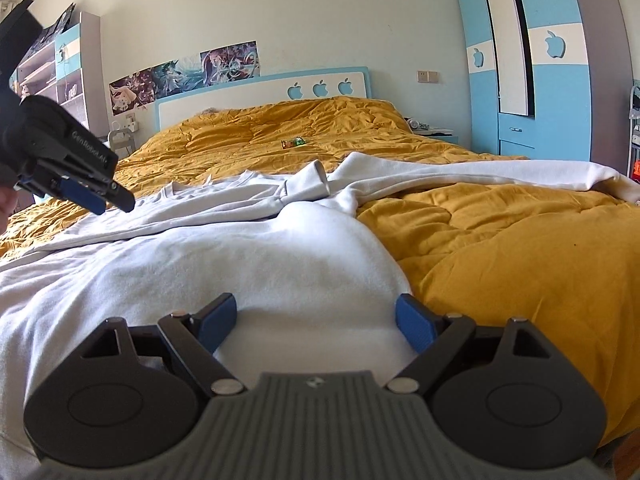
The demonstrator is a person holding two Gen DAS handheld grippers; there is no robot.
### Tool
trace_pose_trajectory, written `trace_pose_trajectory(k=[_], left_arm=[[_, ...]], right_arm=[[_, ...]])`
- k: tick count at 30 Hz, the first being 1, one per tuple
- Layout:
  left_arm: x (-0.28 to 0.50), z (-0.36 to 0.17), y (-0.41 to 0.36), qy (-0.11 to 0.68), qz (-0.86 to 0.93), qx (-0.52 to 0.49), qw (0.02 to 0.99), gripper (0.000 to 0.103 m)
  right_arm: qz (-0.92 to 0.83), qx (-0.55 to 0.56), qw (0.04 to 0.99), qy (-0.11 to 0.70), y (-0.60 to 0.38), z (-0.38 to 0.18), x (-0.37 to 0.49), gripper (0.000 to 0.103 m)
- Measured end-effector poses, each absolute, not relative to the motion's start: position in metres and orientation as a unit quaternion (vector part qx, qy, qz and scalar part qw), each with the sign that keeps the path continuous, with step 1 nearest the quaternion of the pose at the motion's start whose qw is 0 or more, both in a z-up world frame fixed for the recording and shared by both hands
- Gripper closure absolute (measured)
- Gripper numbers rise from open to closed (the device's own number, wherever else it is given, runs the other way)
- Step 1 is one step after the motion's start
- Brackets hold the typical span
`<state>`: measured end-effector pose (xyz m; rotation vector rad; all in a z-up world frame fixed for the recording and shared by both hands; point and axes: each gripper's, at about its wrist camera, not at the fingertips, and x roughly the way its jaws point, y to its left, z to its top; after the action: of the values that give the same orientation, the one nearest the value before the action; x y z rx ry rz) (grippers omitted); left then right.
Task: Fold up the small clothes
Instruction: 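Move the right tool to the other sleeve cuff and close on it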
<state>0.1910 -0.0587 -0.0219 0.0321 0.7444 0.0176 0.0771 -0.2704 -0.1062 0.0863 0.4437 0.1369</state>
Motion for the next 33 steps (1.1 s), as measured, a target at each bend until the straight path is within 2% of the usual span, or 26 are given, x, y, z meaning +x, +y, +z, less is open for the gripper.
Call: trace_pose_trajectory(k=[4, 10, 17, 23, 30, 33], left_arm=[[0.180, -0.031, -0.058, 0.375, 0.007, 0.011, 0.927, 0.060], [0.174, -0.039, -0.068, 0.382, -0.004, 0.012, 0.924, 0.060], [0.168, -0.045, -0.084, 0.381, -0.007, 0.030, 0.924, 0.060], [0.167, -0.042, -0.091, 0.382, -0.004, 0.043, 0.923, 0.060], [0.168, -0.043, -0.093, 0.395, 0.007, 0.049, 0.917, 0.060], [0.172, -0.042, -0.093, 0.402, 0.012, 0.050, 0.914, 0.060]], right_arm=[[0.060, 0.049, 0.970, 0.231, -0.270, -0.091, 0.075, 0.021], [0.049, 0.136, 0.964, 0.222, -0.300, -0.067, 0.063, 0.022], [-0.016, 0.192, 0.962, 0.194, -0.378, -0.030, 0.067, 0.022], [-0.077, 0.263, 0.939, 0.210, -0.469, -0.024, 0.098, 0.021], [-0.141, 0.200, 0.945, 0.219, -0.526, -0.014, 0.151, 0.022], [-0.143, 0.254, 0.926, 0.241, -0.554, -0.026, 0.175, 0.022]])
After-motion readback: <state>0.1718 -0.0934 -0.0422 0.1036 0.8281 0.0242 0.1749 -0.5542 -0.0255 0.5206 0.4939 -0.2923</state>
